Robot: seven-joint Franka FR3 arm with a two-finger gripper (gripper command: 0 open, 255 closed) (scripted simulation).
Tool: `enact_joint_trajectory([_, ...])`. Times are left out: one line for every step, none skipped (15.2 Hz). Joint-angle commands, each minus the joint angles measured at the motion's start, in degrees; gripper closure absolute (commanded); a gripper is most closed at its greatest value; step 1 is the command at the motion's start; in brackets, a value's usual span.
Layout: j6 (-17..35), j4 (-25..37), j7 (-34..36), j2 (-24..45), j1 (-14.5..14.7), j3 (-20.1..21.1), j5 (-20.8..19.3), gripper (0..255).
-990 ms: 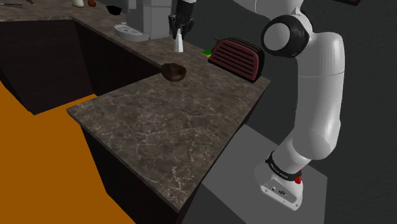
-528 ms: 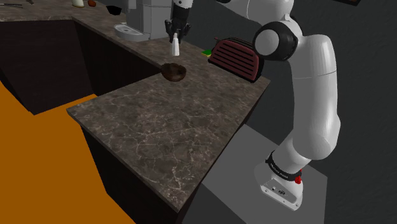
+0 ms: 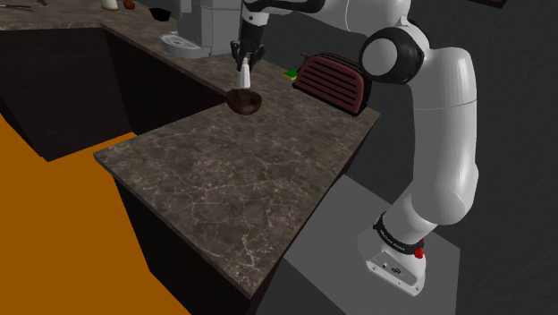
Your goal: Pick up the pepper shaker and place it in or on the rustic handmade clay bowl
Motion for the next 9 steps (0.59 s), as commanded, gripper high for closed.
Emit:
enact_joint_trajectory([2.1, -2.5, -0.1, -0.5, 0.0, 0.0, 0.0, 255])
enact_joint_trajectory([2.9, -3.4, -0.2, -0.5, 0.0, 0.0, 0.0, 255])
enact_joint_trajectory([4.1, -4.7, -0.2, -0.6, 0.0, 0.0, 0.0, 255])
enact_joint_trajectory([4.1, -4.7, -0.2, -0.6, 0.0, 0.0, 0.0, 255])
enact_joint_trajectory([4.1, -4.7, -0.2, -0.6, 0.0, 0.0, 0.0, 255])
enact_joint_trajectory([4.1, -4.7, -0.2, -0.6, 0.0, 0.0, 0.0, 255])
enact_joint_trajectory([4.1, -4.7, -0.2, -0.6, 0.0, 0.0, 0.0, 255])
enact_joint_trajectory([4.1, -4.7, -0.2, -0.6, 0.0, 0.0, 0.0, 255])
enact_joint_trajectory([4.1, -4.7, -0.2, -0.6, 0.0, 0.0, 0.0, 255])
